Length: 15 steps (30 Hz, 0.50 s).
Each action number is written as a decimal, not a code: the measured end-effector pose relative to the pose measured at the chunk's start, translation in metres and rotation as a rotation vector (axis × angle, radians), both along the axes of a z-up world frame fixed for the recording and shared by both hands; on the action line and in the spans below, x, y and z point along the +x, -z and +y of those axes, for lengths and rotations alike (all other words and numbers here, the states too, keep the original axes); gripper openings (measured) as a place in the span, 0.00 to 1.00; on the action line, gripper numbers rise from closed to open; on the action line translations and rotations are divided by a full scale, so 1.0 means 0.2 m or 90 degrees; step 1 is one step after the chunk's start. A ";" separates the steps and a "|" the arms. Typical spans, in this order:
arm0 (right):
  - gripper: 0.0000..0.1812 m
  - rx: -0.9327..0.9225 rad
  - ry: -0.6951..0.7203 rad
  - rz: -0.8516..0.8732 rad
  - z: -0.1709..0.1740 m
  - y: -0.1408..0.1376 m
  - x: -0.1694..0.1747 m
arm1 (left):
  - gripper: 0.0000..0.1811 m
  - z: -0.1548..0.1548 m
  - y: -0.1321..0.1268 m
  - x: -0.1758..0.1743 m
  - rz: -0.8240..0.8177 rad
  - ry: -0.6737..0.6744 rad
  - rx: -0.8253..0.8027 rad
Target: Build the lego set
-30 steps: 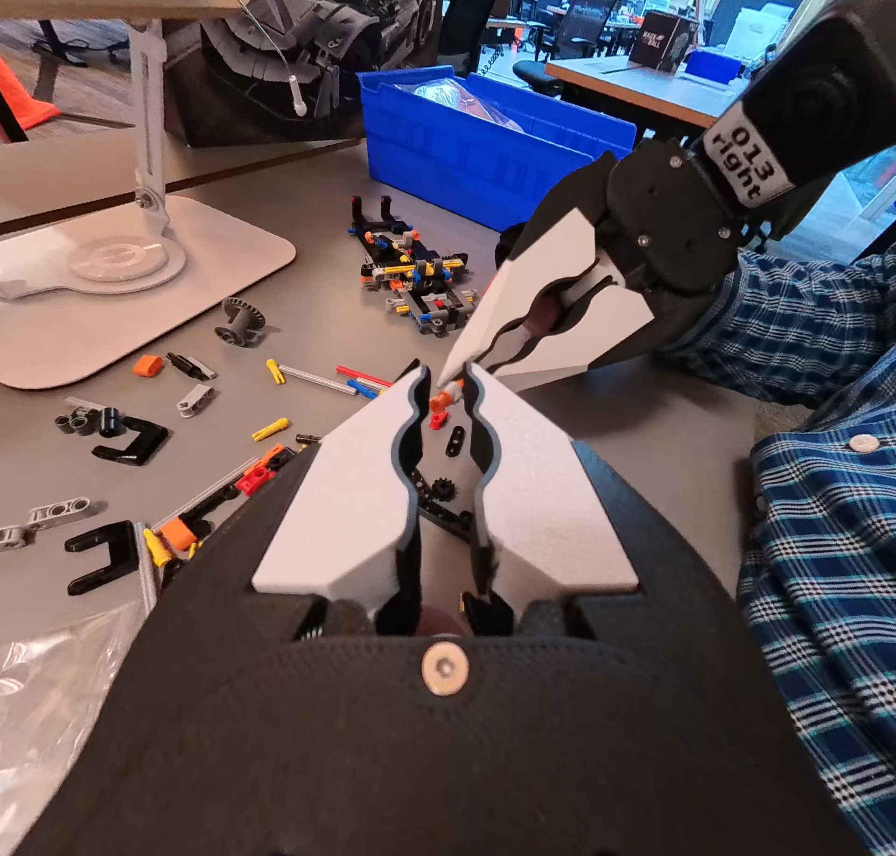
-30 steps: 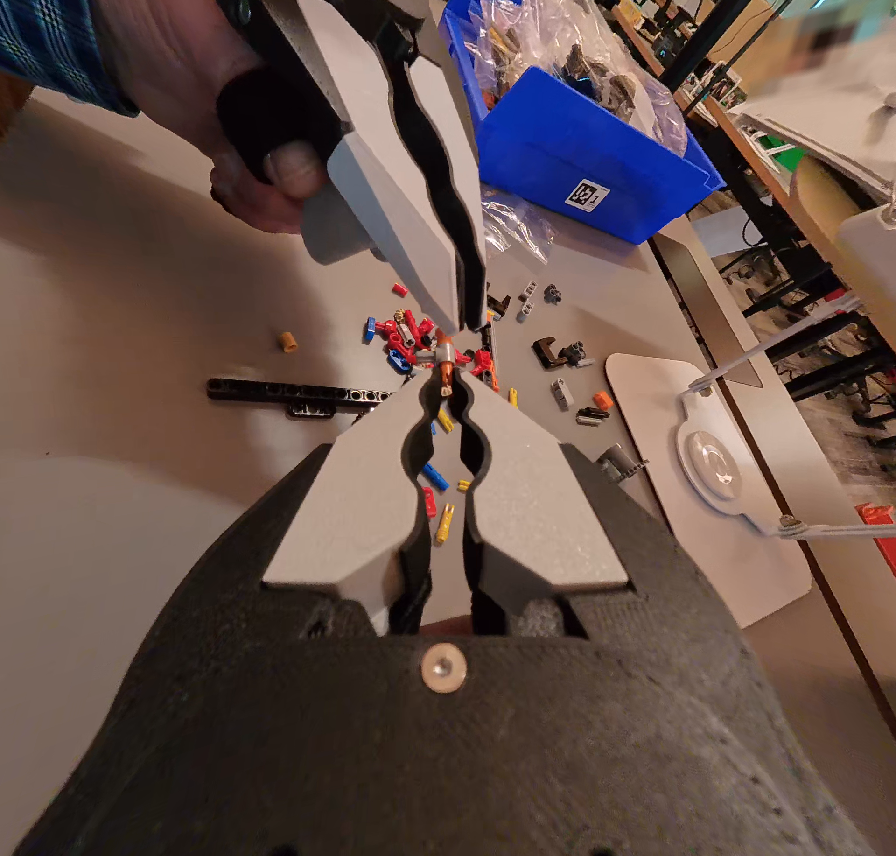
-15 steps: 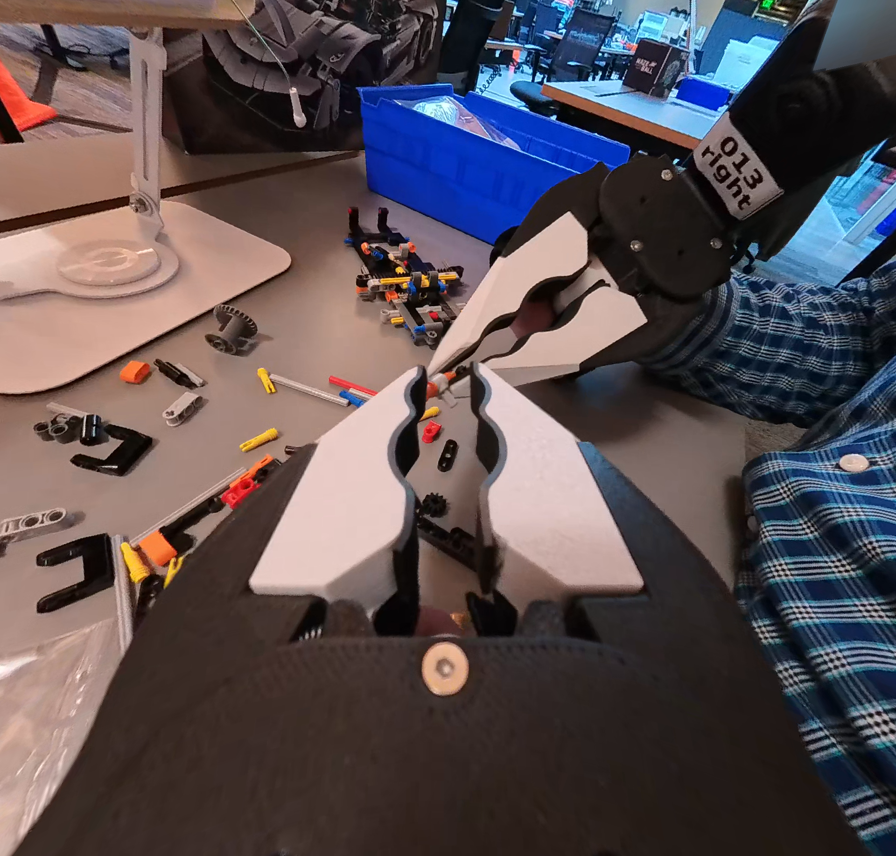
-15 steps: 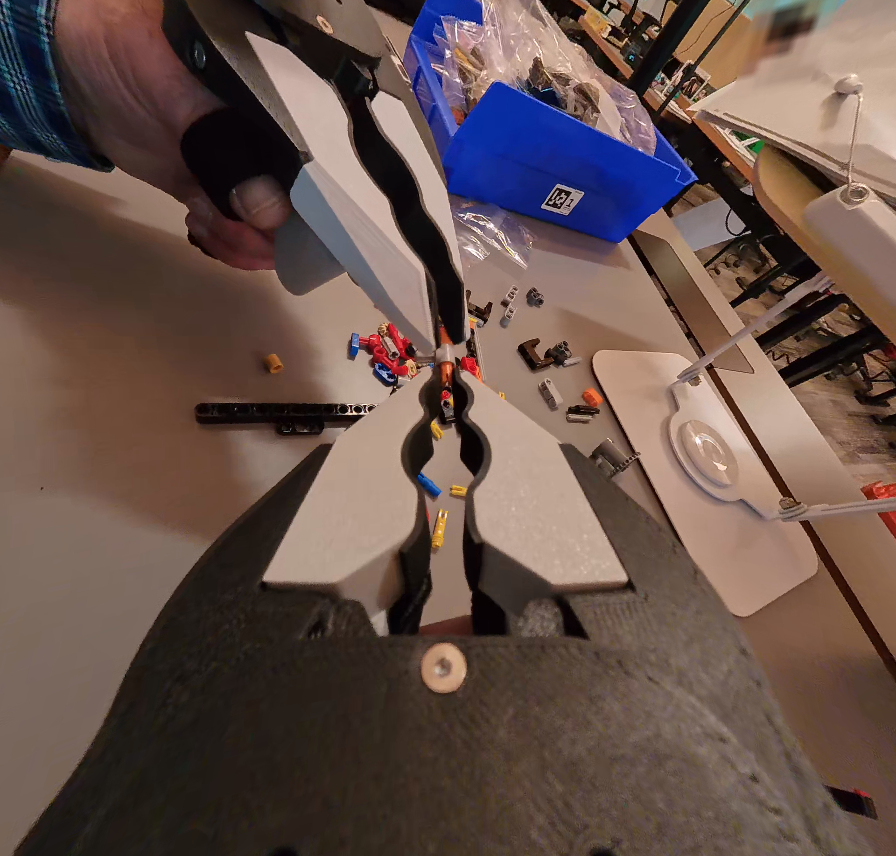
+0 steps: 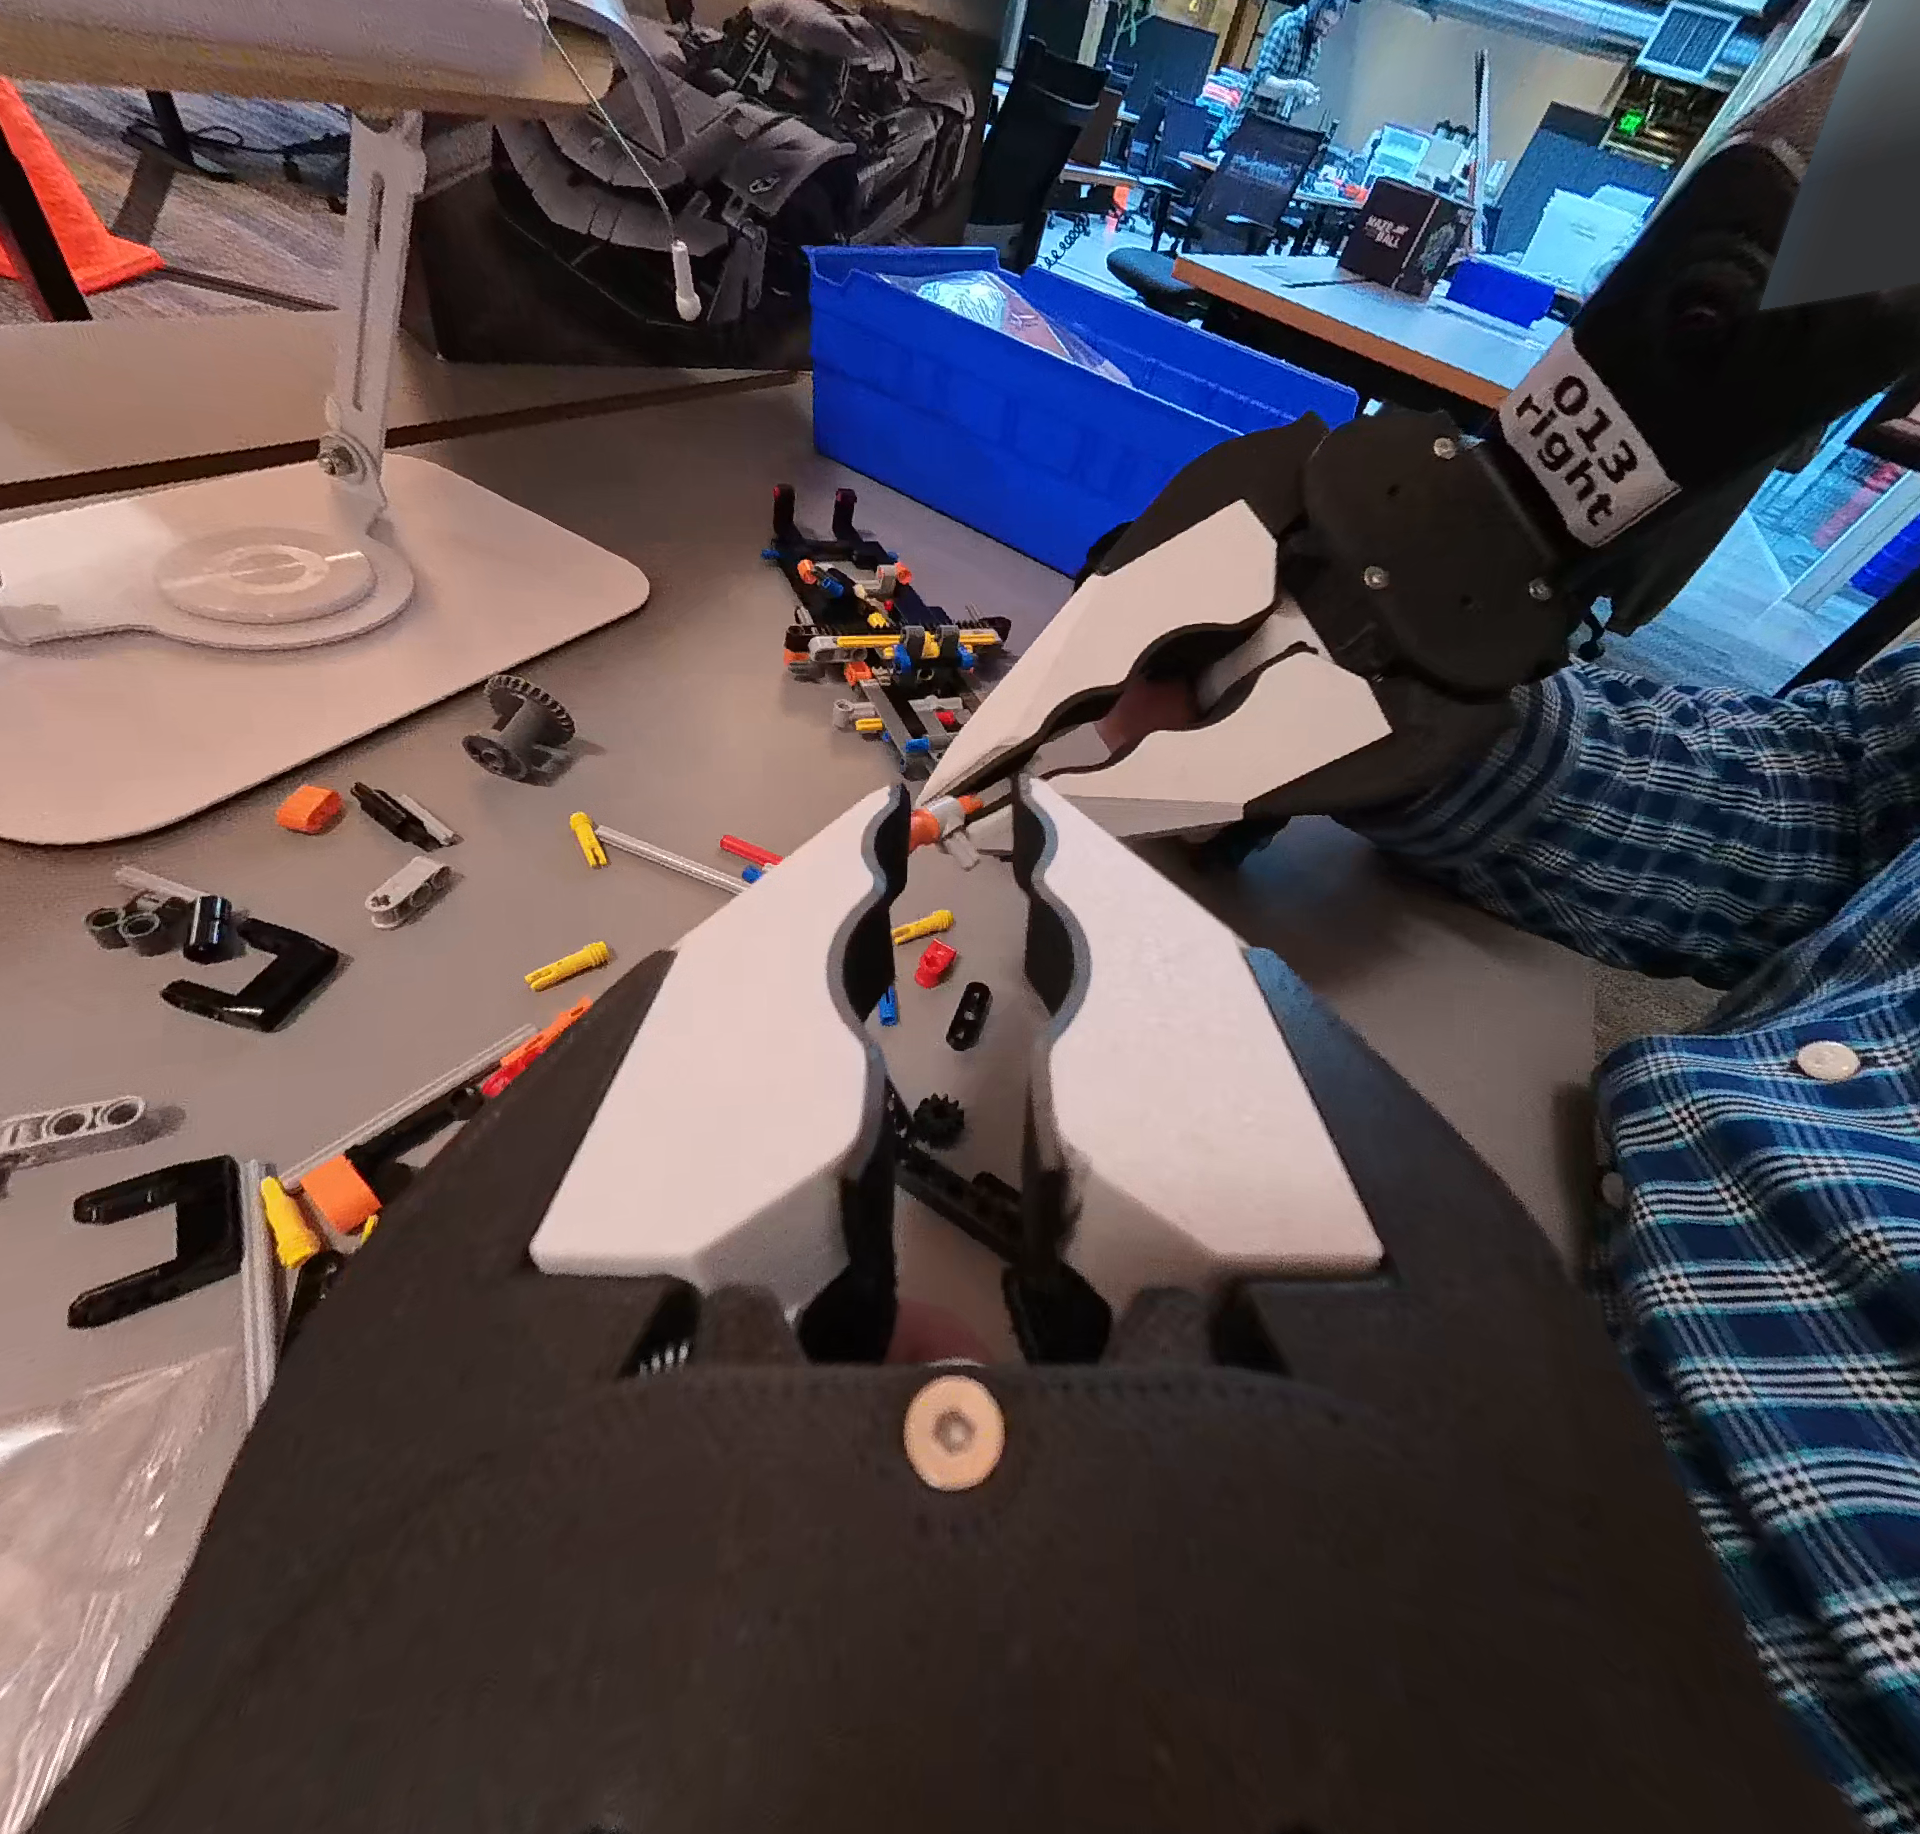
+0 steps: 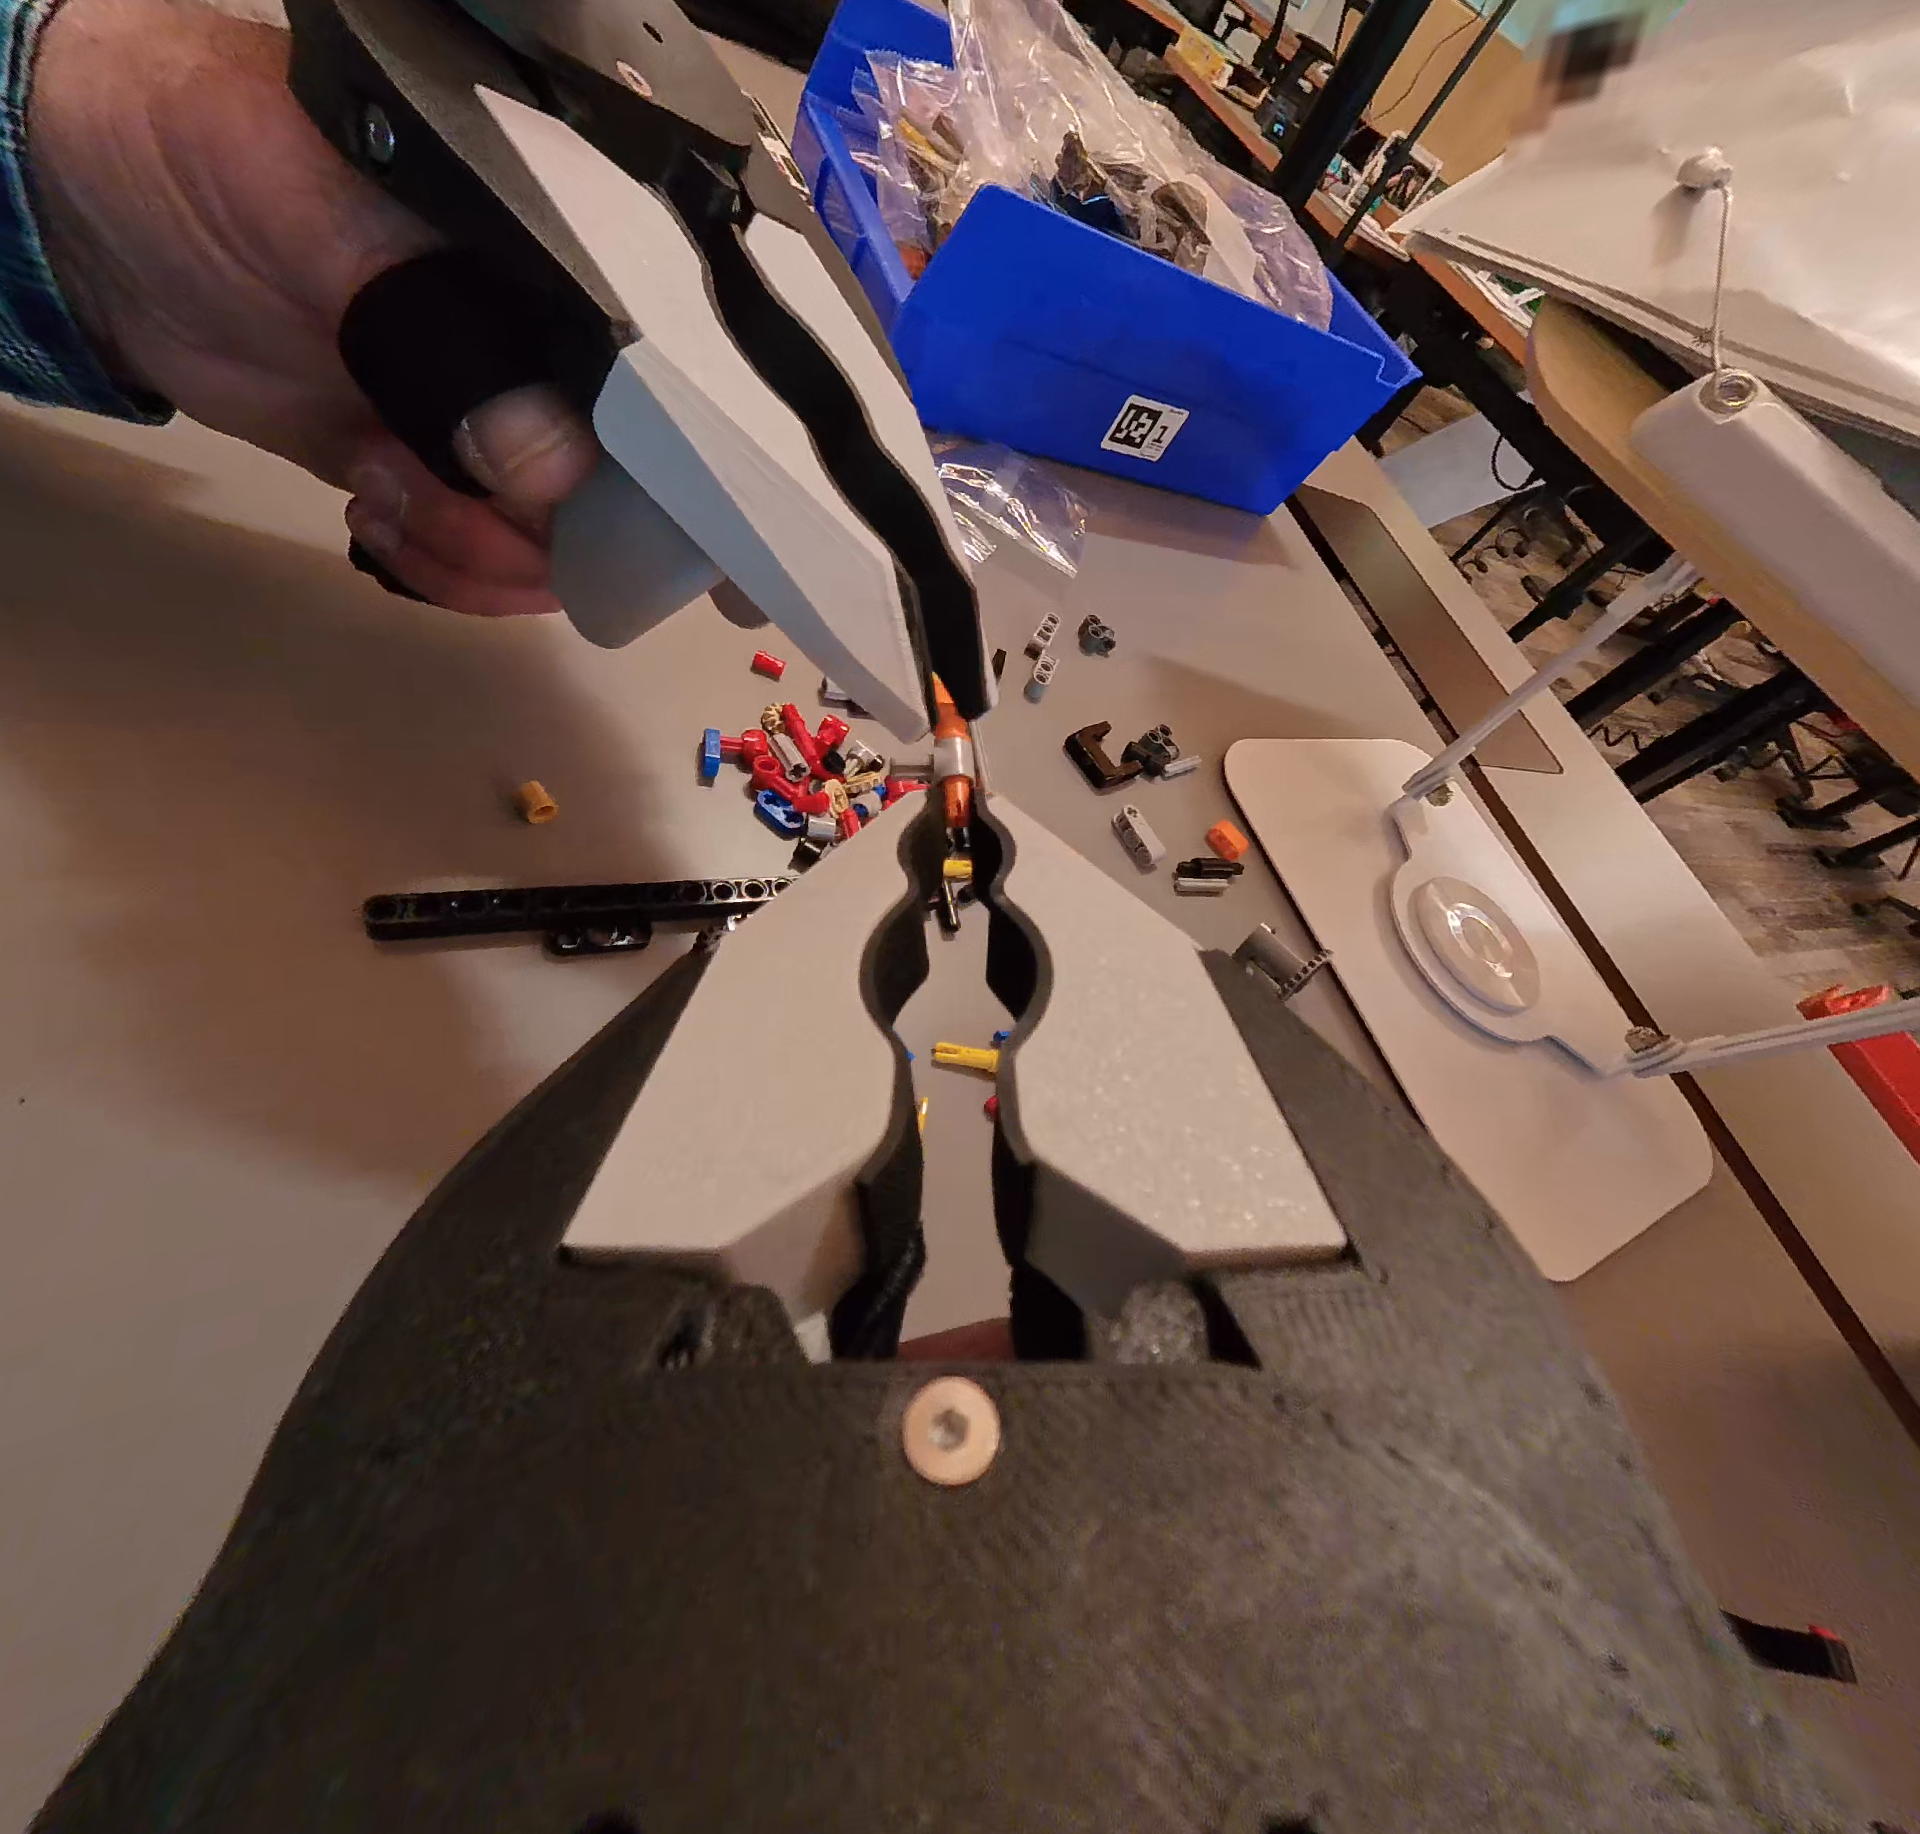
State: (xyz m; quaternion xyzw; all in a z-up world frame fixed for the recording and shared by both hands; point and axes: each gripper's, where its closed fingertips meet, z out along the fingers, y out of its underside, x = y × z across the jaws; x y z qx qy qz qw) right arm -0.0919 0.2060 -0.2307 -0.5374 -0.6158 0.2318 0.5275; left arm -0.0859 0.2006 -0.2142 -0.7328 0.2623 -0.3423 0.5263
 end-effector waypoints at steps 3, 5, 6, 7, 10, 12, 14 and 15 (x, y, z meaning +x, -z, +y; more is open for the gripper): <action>0.01 -0.001 0.009 0.007 0.01 -0.01 0.00 | 0.10 0.01 -0.01 0.00 -0.011 -0.001 -0.003; 0.01 -0.004 0.016 0.011 0.02 -0.01 0.00 | 0.10 0.01 -0.01 0.00 -0.015 -0.004 -0.004; 0.01 -0.003 0.018 0.012 0.02 -0.01 0.00 | 0.10 0.01 -0.01 0.00 -0.017 -0.004 -0.003; 0.01 -0.002 0.018 0.013 0.02 -0.01 0.00 | 0.10 0.01 -0.01 0.00 -0.020 -0.005 -0.004; 0.01 -0.001 0.020 0.016 0.02 -0.02 0.00 | 0.10 0.01 -0.02 0.00 -0.024 -0.007 -0.004; 0.01 -0.001 0.019 0.018 0.02 -0.02 -0.01 | 0.10 0.01 -0.02 0.00 -0.024 -0.009 -0.003; 0.01 0.001 0.020 0.019 0.01 -0.02 -0.01 | 0.10 0.01 -0.02 0.00 -0.025 -0.010 -0.002; 0.01 0.001 0.020 0.020 0.01 -0.03 -0.01 | 0.09 0.02 -0.02 0.00 -0.025 -0.012 -0.002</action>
